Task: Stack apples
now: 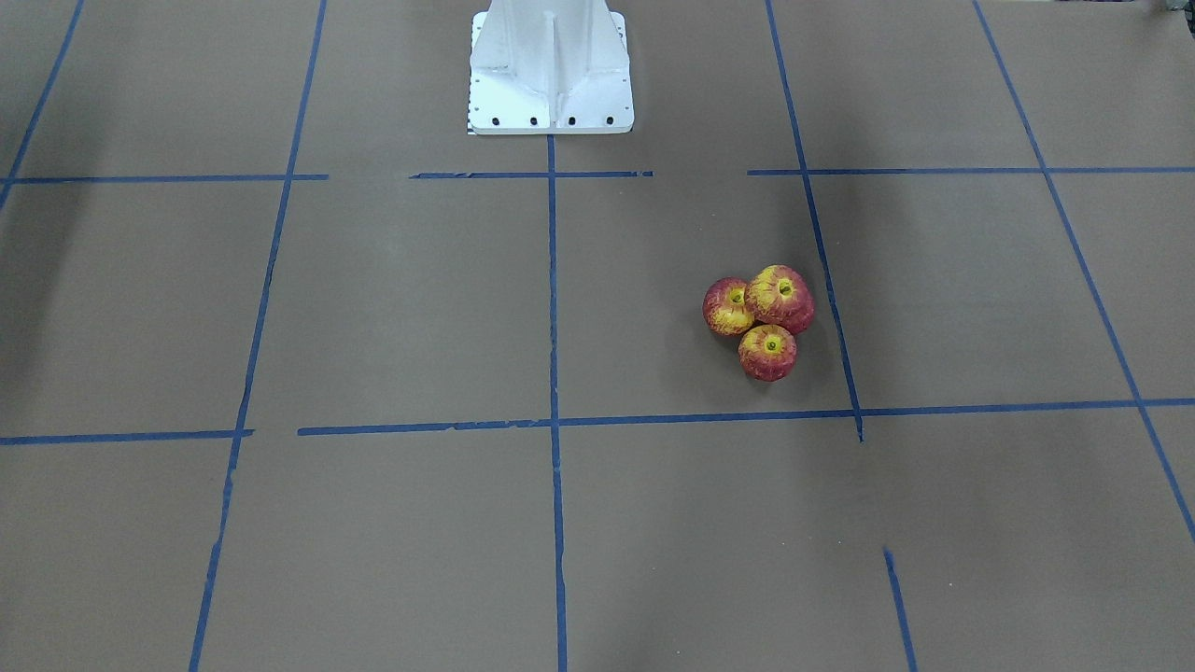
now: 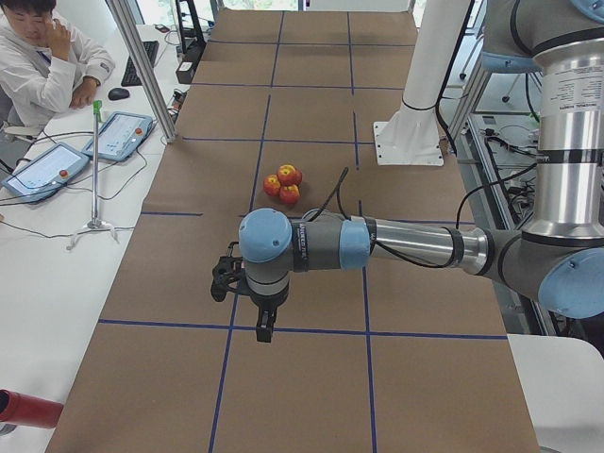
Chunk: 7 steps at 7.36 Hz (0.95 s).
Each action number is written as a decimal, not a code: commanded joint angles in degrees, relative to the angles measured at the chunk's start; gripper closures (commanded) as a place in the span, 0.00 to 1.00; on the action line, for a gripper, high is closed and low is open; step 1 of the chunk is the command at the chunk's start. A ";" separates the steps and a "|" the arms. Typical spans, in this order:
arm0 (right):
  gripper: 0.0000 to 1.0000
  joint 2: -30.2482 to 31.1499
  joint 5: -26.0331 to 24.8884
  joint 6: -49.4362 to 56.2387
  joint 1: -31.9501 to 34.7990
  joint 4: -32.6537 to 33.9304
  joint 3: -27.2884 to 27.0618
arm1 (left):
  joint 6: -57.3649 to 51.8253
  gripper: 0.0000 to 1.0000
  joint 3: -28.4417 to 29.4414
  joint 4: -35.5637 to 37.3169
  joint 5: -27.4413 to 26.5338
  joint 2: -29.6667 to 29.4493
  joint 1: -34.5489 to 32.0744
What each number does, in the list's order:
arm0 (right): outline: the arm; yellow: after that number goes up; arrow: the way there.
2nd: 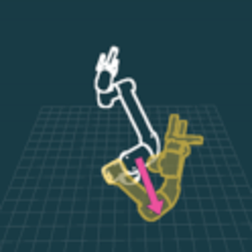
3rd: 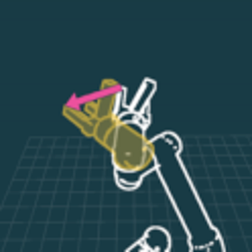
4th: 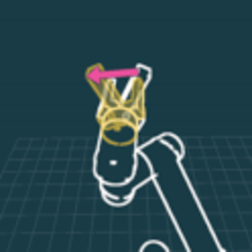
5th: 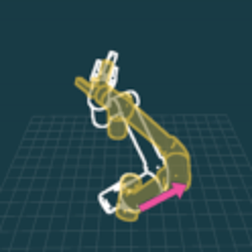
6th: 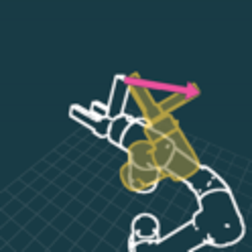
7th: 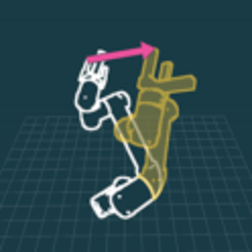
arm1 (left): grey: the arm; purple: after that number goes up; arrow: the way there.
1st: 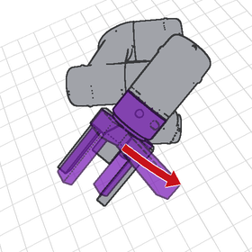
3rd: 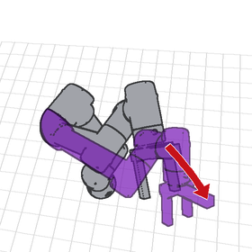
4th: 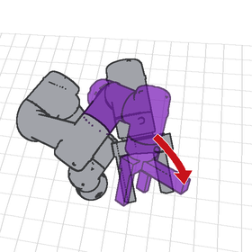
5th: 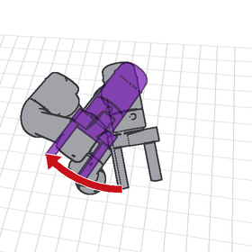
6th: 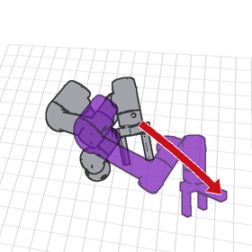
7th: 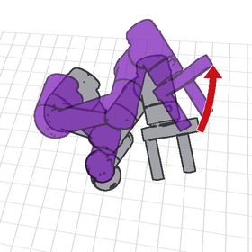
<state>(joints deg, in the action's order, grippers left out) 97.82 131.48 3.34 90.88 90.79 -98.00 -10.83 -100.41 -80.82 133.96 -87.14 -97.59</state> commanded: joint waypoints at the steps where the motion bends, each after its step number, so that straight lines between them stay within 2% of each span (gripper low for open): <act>1: 0.00 0.00 0.00 0.00 0.00 0.00 0.00 | -0.15 0.00 -0.22 0.14 0.07 -0.49 0.03; 7: 0.00 0.00 0.00 0.00 0.00 0.00 0.00 | -0.42 0.00 -0.40 -0.04 -0.10 -0.40 0.03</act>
<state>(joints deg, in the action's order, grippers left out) 97.82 131.48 3.34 90.88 90.79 -98.00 -11.25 -100.57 -80.88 133.87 -87.61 -97.56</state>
